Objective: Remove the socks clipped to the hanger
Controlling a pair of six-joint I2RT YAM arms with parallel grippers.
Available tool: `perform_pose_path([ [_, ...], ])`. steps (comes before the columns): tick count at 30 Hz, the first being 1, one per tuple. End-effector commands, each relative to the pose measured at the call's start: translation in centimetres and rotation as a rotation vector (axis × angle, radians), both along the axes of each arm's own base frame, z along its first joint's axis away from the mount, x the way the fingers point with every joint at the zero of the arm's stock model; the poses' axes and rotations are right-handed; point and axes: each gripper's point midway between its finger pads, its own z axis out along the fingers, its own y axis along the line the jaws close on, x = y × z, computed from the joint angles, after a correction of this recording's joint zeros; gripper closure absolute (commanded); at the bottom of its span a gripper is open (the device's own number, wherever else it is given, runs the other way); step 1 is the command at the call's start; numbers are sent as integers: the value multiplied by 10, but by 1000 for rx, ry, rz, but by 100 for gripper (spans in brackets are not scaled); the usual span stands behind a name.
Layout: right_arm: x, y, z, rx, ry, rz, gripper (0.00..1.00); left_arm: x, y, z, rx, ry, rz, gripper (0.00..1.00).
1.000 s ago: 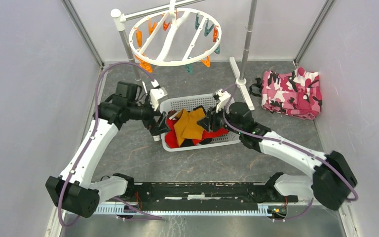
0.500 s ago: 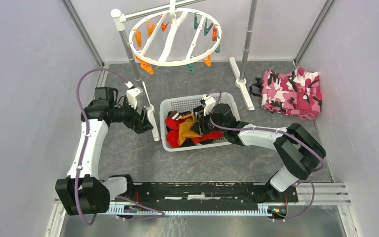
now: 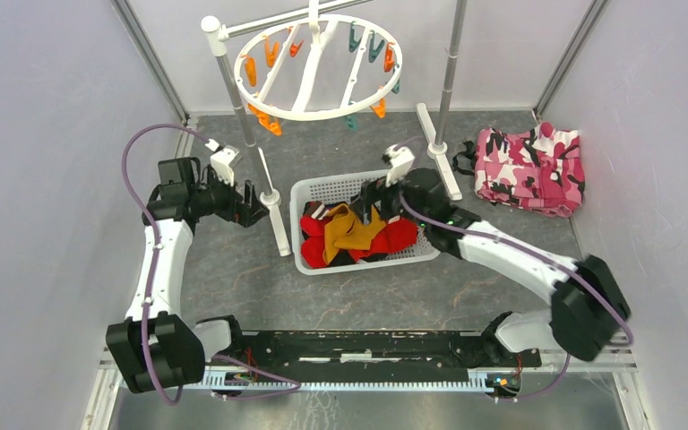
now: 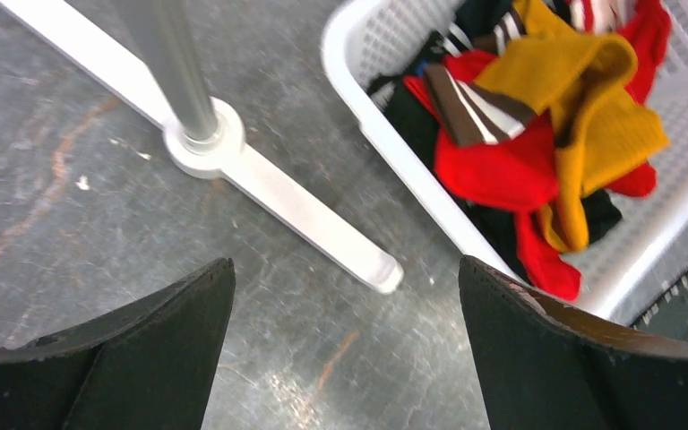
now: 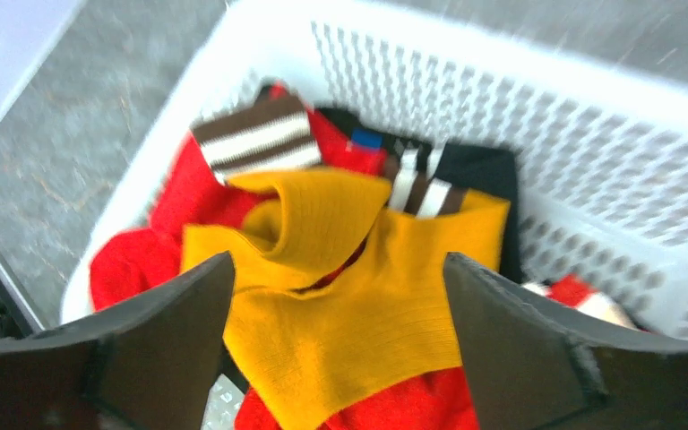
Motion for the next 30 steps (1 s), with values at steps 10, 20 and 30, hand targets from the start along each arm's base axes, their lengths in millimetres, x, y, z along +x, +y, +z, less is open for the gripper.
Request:
perform_pose_path([
  [10,35,-217,69,-177,-202,-746,2,72,31,-2,-92,-241,339,0],
  [20,10,-293,40,-188,-296,-1080,2,87,47,-70,-79,-375,434,0],
  [30,-11,-348,10,-288,-337,-1363,2,74,50,-77,-126,-577,502,0],
])
